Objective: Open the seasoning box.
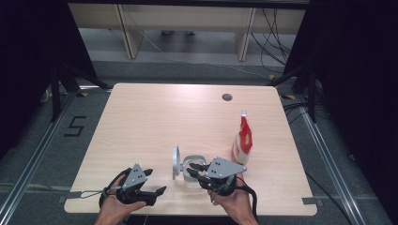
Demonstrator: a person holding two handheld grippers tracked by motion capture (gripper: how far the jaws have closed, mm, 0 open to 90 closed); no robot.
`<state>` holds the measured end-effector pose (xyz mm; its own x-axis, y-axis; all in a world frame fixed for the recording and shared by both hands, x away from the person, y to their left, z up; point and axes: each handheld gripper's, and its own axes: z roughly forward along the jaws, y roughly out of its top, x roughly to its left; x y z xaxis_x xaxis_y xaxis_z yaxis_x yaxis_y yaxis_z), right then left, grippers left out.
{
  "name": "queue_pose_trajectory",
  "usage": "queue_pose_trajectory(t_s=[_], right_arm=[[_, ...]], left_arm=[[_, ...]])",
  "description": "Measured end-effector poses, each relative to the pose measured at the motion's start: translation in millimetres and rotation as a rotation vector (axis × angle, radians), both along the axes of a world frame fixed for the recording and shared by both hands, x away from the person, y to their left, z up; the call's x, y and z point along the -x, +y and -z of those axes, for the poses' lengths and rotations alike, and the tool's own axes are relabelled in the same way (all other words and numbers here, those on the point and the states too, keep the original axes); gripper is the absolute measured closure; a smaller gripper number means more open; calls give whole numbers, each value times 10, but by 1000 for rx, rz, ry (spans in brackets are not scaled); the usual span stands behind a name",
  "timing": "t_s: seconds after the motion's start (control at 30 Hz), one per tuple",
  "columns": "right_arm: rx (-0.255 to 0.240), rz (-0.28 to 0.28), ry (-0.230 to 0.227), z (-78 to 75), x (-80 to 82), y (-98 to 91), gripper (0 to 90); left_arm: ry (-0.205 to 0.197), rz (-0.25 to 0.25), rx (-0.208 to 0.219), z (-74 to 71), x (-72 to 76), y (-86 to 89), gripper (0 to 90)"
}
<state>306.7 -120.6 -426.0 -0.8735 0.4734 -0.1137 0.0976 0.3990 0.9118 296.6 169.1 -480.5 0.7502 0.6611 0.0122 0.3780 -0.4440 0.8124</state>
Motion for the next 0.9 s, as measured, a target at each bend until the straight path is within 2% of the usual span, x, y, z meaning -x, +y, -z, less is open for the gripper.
queue_pose_trajectory(t_s=[0.1,0.13,0.3,0.33,0.4,0.5,0.57,0.6,0.63,0.67,0.73,0.83,0.87,0.9], right_arm=[[-1,29,14,30,40,-159,735],[8,38,16,40,58,-240,713],[9,67,27,80,99,-394,663],[16,87,39,112,122,-470,635],[19,95,54,125,144,-495,628],[44,97,53,181,187,-601,599],[46,113,71,219,221,-696,580],[46,113,71,219,221,-696,580],[49,130,81,240,259,-771,573],[42,135,81,252,268,-790,570],[47,134,82,255,283,-824,567],[52,163,93,276,332,-930,553],[53,181,97,290,360,-997,537],[53,181,97,290,360,-997,537]], left_arm=[[1,-2,-3,0,3,-3,229],[18,-18,12,6,15,-13,229],[16,-18,9,6,10,-11,229],[17,-13,13,8,6,-10,229],[14,-20,24,14,3,-18,229],[12,-12,19,14,-11,-15,229],[14,-10,-12,6,-20,-1,228],[14,-10,-12,6,-20,-1,227],[18,-19,21,22,-12,-20,226],[23,-16,32,26,-14,-27,225],[22,-17,34,29,-12,-30,225],[27,-17,26,25,-8,-26,222],[24,-25,50,35,-3,-39,222],[27,-26,43,30,0,-37,222]])
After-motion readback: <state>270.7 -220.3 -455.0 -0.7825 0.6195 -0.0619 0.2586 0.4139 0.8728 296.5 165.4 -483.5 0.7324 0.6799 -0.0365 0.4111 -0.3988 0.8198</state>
